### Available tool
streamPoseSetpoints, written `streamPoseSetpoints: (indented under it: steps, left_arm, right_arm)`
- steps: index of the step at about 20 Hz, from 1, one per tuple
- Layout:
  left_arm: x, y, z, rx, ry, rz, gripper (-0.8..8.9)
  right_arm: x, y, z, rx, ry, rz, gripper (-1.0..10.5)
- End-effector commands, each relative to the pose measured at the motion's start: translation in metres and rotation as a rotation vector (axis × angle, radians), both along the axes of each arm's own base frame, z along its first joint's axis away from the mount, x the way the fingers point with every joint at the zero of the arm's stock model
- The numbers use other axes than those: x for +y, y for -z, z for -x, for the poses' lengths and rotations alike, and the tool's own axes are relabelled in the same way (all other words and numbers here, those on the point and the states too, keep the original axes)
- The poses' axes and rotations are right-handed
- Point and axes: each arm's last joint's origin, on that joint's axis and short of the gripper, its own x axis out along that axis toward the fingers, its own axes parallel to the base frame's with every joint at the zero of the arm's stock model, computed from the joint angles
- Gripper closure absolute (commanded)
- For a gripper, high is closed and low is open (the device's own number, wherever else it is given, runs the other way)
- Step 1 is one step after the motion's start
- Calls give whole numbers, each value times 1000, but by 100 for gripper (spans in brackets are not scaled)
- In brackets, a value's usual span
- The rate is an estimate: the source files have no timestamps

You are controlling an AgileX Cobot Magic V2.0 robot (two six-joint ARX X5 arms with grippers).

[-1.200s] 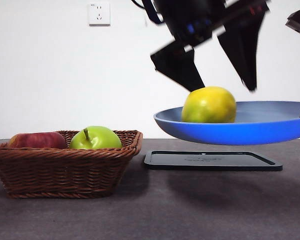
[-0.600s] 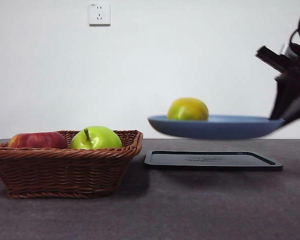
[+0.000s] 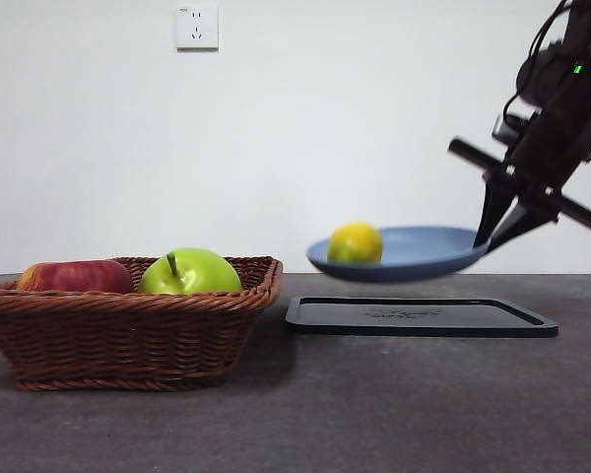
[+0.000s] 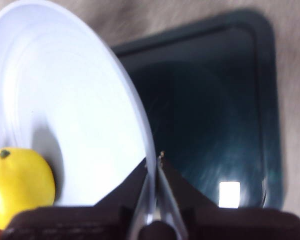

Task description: Take the lemon from the basket,put the lemon in the plate,hand out the plate

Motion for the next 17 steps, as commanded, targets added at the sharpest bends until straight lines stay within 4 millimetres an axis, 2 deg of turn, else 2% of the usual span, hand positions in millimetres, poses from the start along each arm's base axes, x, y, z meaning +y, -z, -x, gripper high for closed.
streamPoseSetpoints:
  steps: [1,6,8,10,14,17]
  left_arm:
    - [-2,-4,0,7,-7,16,412]
    - [-2,-4,0,6,-9,22,412]
    - [-2,-4,0,6,-9,22,412]
    - [-2,-5,0,4,-9,24,412]
    - [-3,-6,-1,-8,-10,35,412]
    - [-3,-6,-2,-42,-34,19,413]
  right_arm:
    - [1,13,-11,12,16,0,943]
    - [0,39,-19,58,33,38,943]
    - [0,42,-19,64,32,49,940]
    - [0,42,-20,50,14,56,886]
    - [-2,41,-22,22,4,59,698]
    - [-7,33,-20,-3,7,62,701]
